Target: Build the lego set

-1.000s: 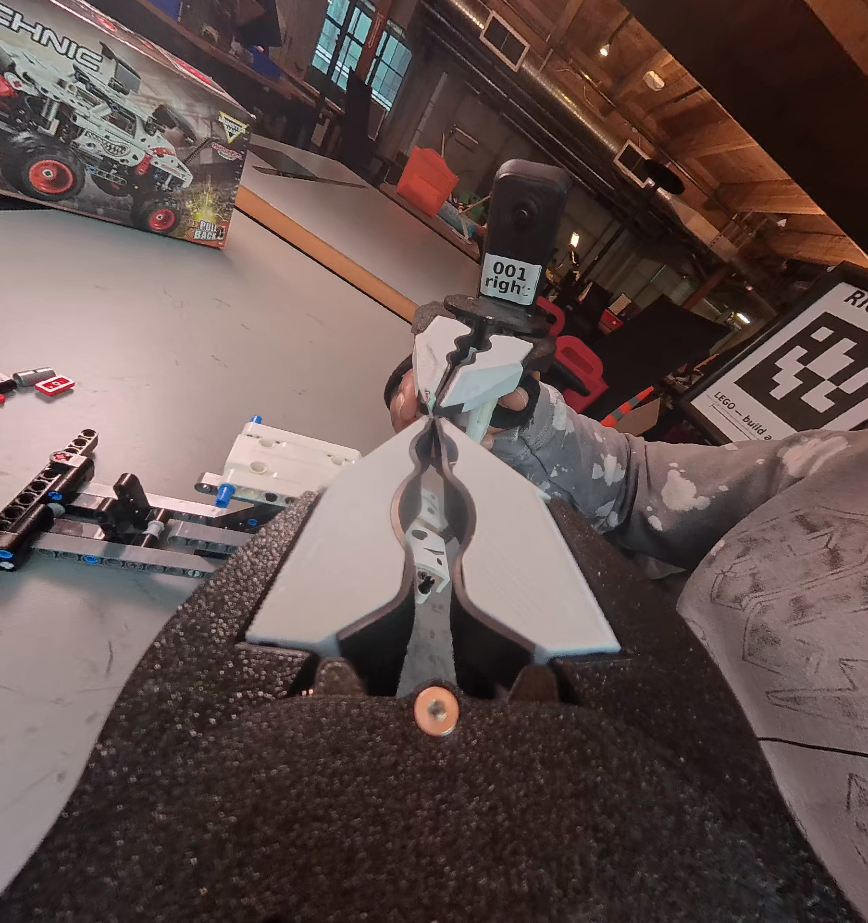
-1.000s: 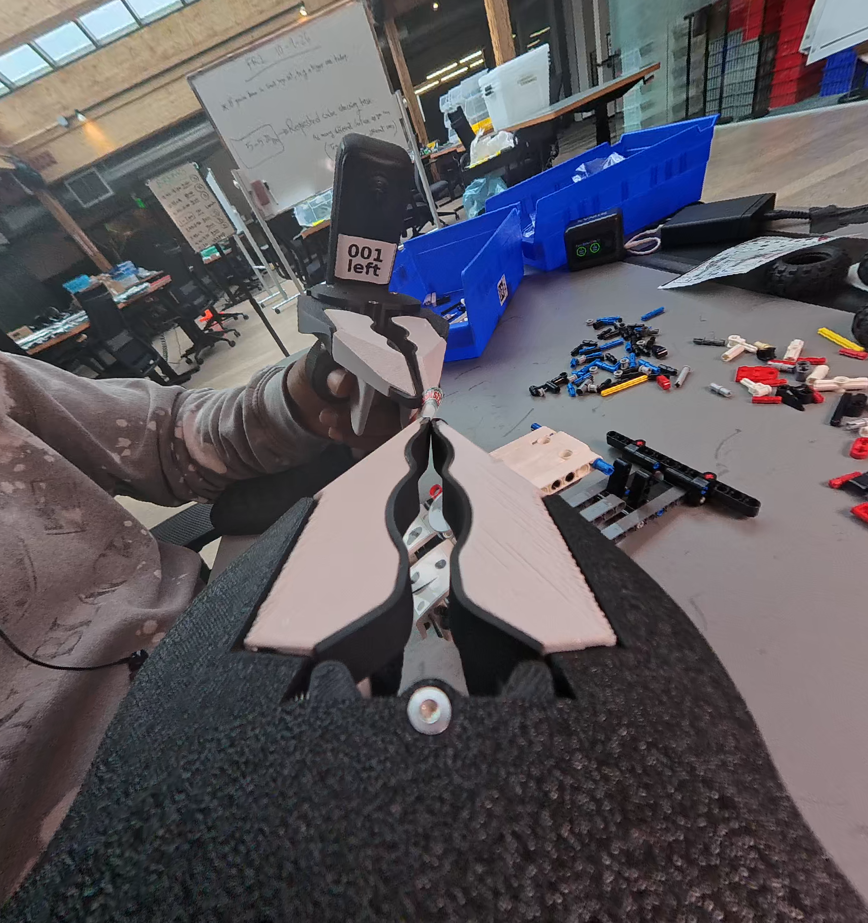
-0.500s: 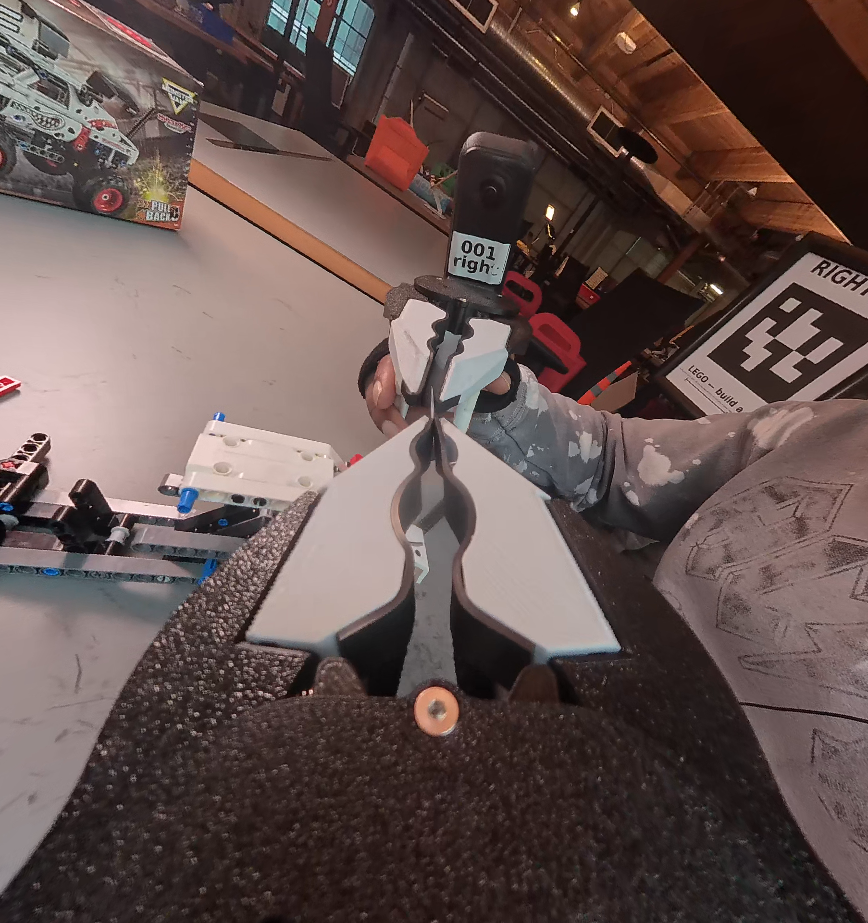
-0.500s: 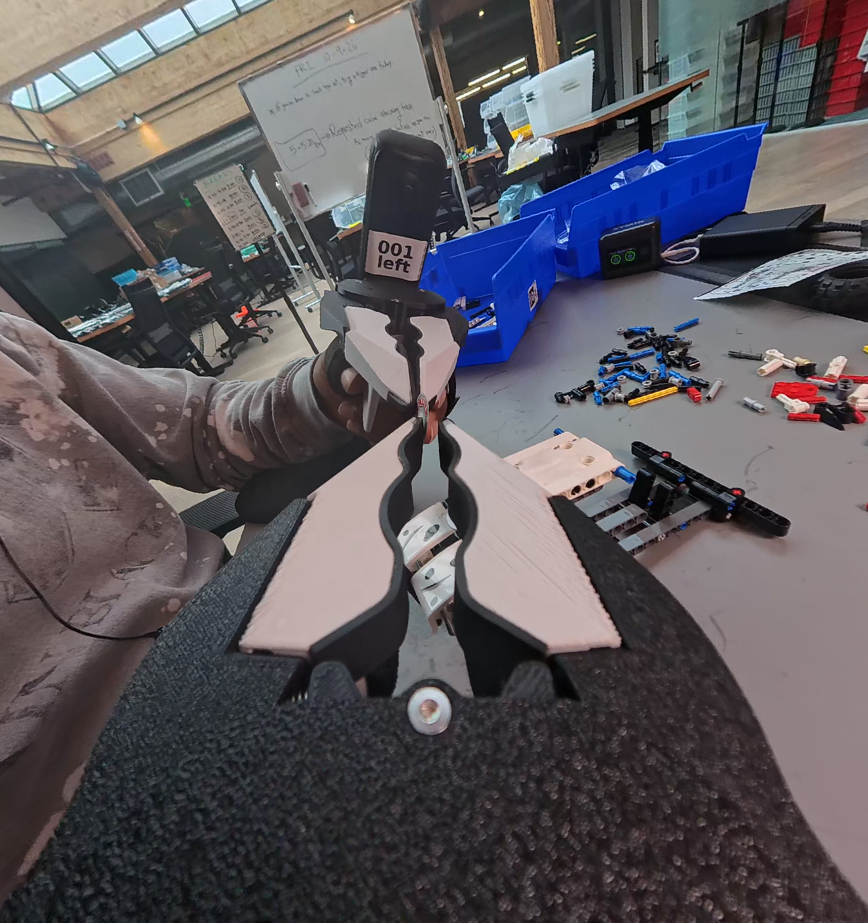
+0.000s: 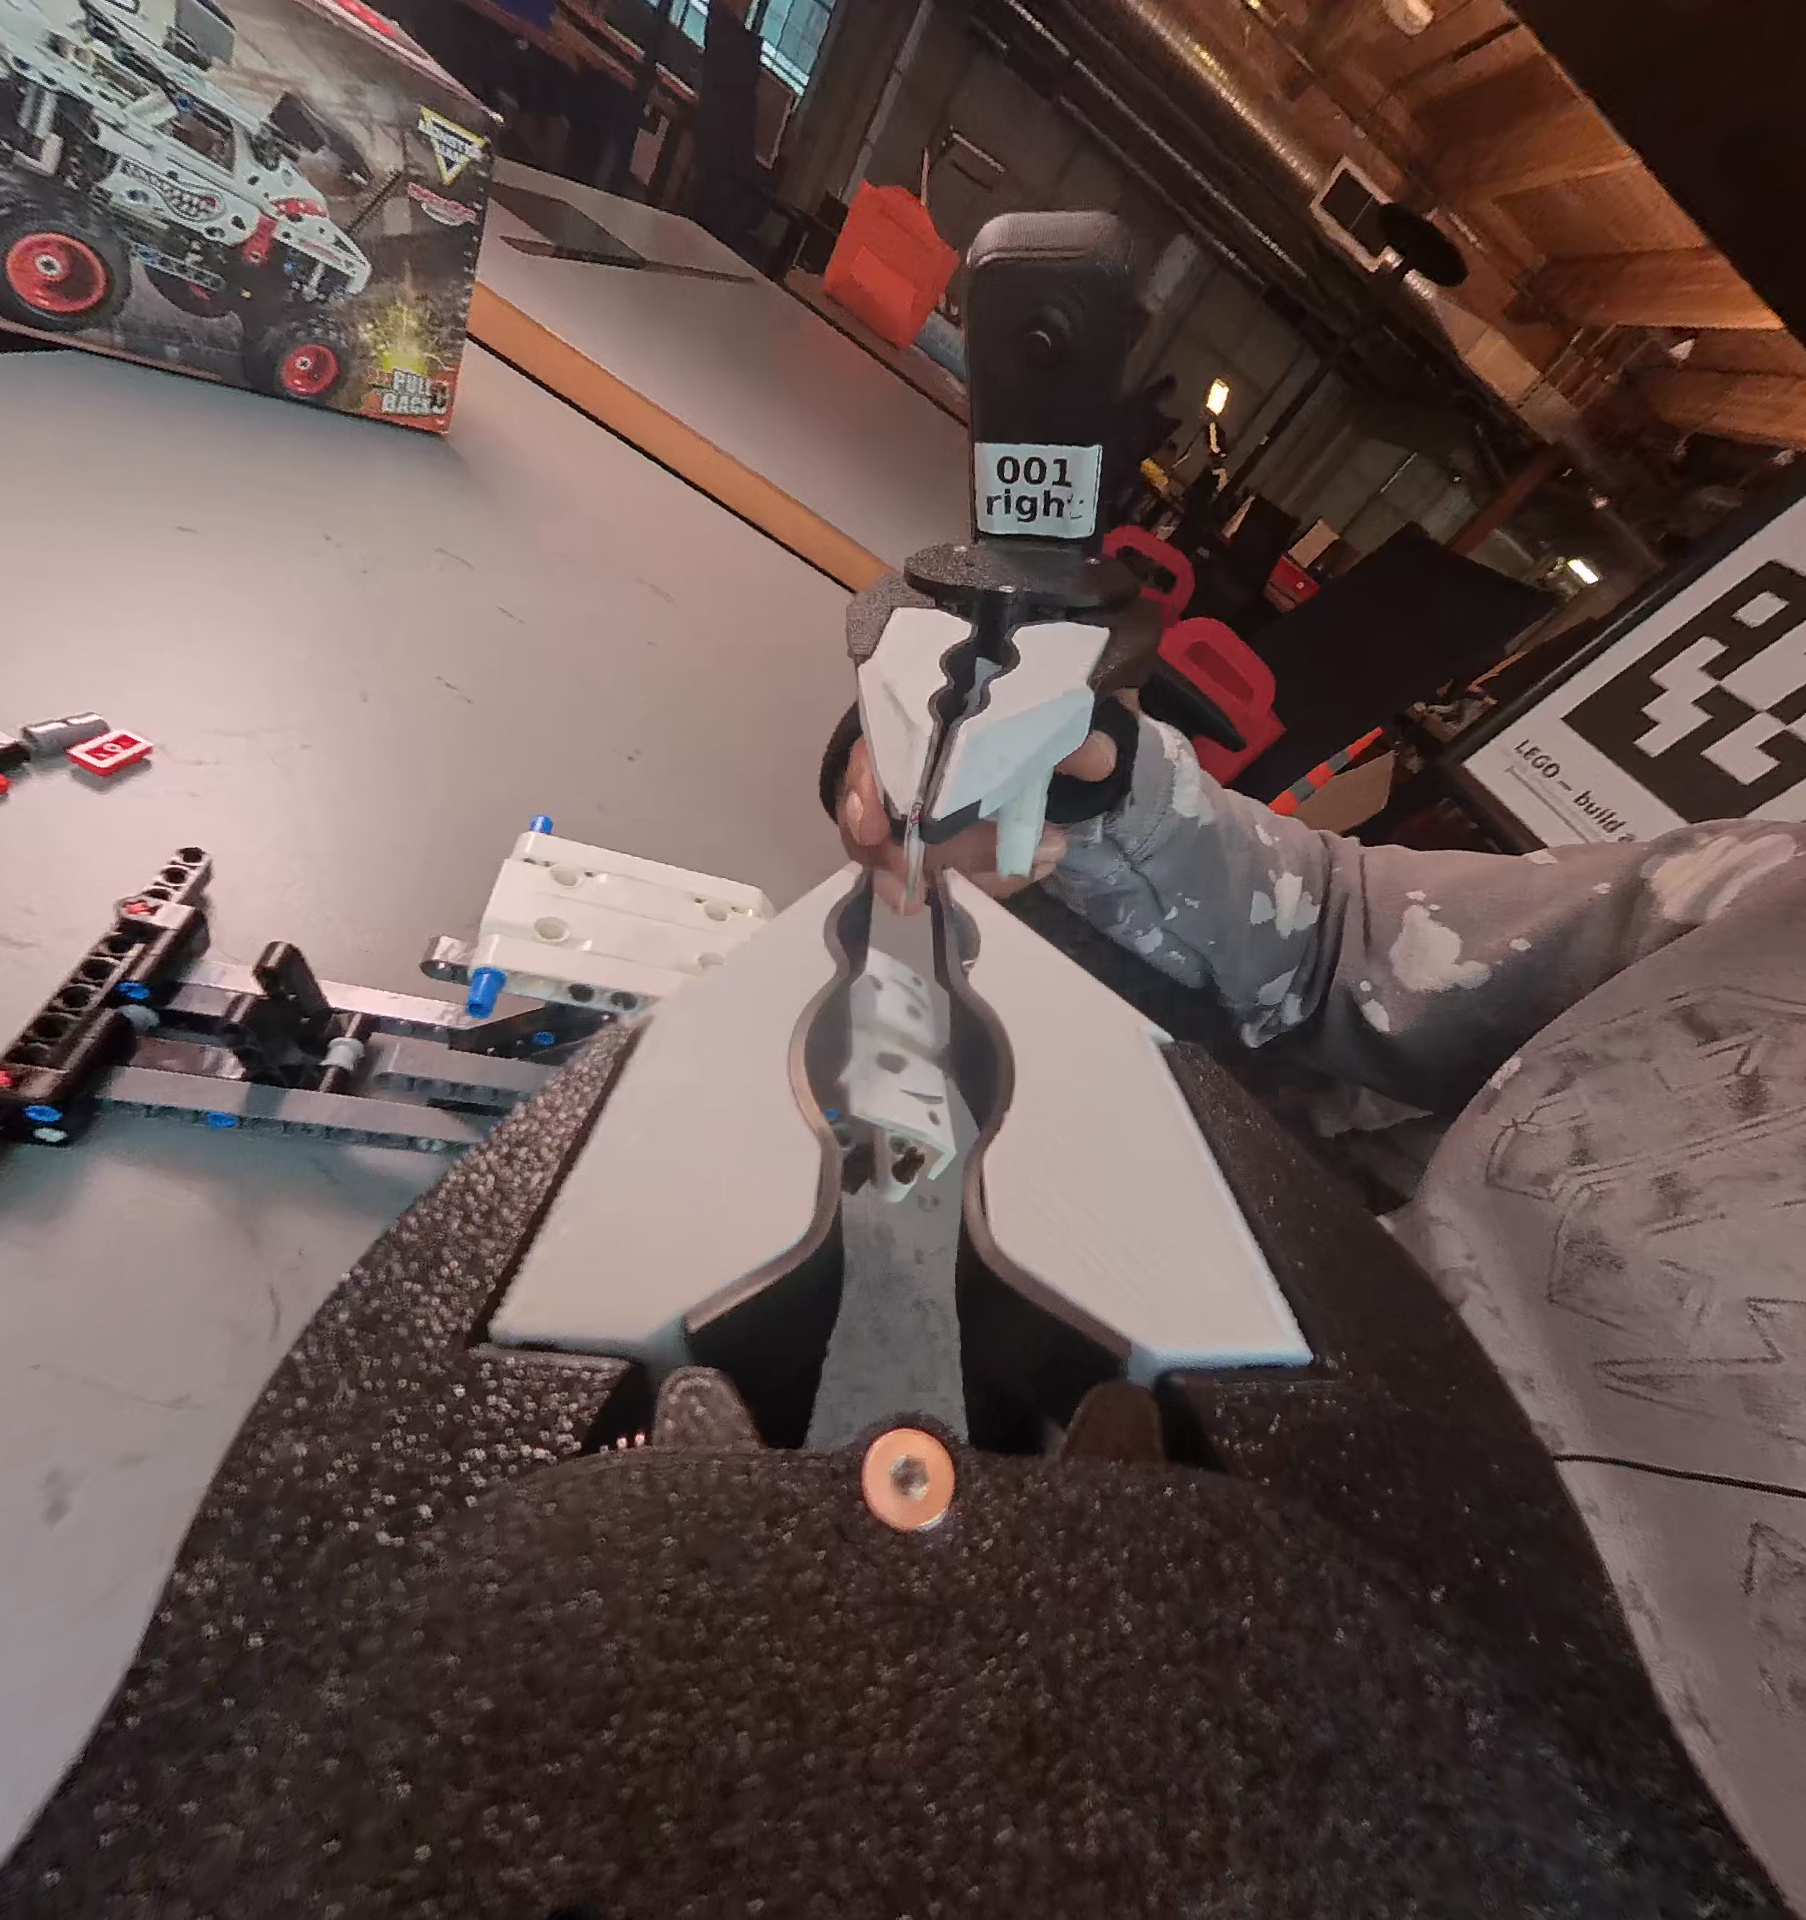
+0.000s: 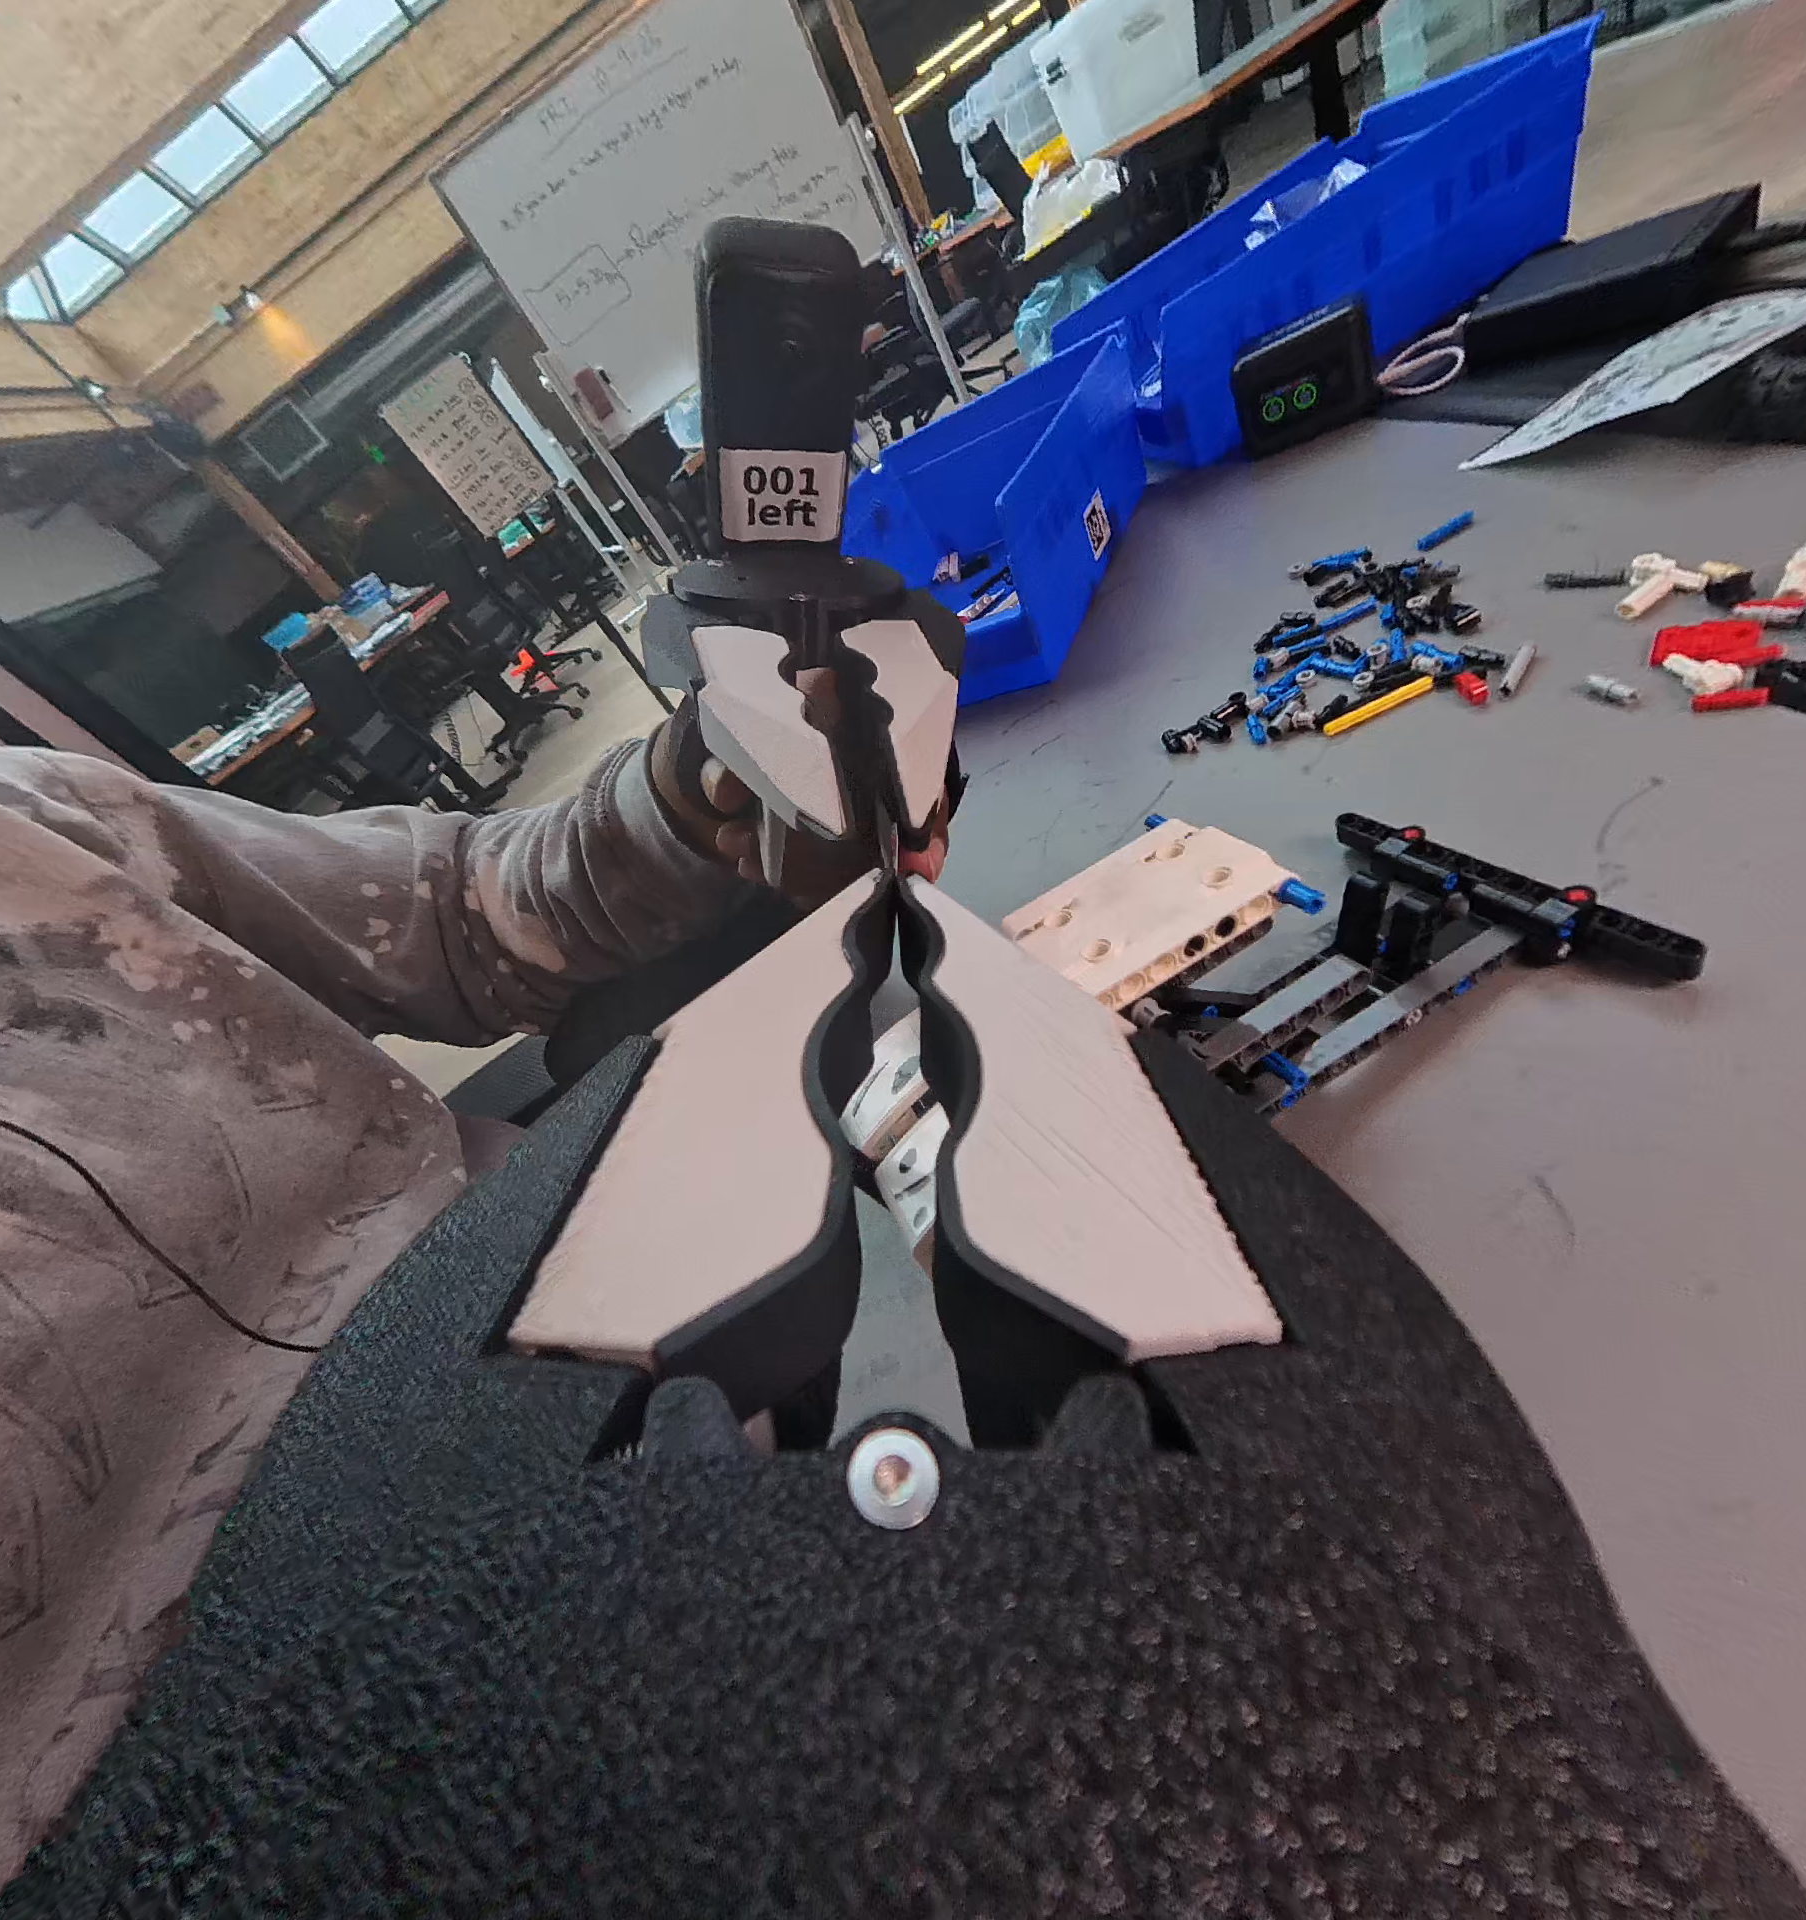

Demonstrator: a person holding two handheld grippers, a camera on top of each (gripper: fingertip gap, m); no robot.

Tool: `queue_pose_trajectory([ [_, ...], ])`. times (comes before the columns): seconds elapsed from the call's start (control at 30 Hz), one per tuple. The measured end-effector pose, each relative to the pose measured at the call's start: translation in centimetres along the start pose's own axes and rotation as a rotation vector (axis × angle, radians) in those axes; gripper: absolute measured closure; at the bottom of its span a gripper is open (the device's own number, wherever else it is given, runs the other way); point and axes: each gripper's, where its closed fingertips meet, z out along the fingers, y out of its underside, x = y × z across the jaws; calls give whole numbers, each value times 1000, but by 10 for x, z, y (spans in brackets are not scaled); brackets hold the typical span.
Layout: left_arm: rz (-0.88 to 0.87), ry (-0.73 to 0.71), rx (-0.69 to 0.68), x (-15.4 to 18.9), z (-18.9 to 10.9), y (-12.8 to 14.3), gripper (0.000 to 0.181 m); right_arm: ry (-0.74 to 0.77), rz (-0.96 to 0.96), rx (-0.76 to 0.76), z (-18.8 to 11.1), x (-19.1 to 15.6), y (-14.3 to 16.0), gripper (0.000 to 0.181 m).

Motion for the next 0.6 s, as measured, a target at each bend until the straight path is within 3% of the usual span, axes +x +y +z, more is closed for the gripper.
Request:
queue_pose_trajectory([
  [0.2,127,-81,-27,-8,-7,3,164,-56,145,16,-2,3,-1,181],
  [0.6,-41,66,33,8,3,2,175,-97,118,15,1,-4,0,181],
])
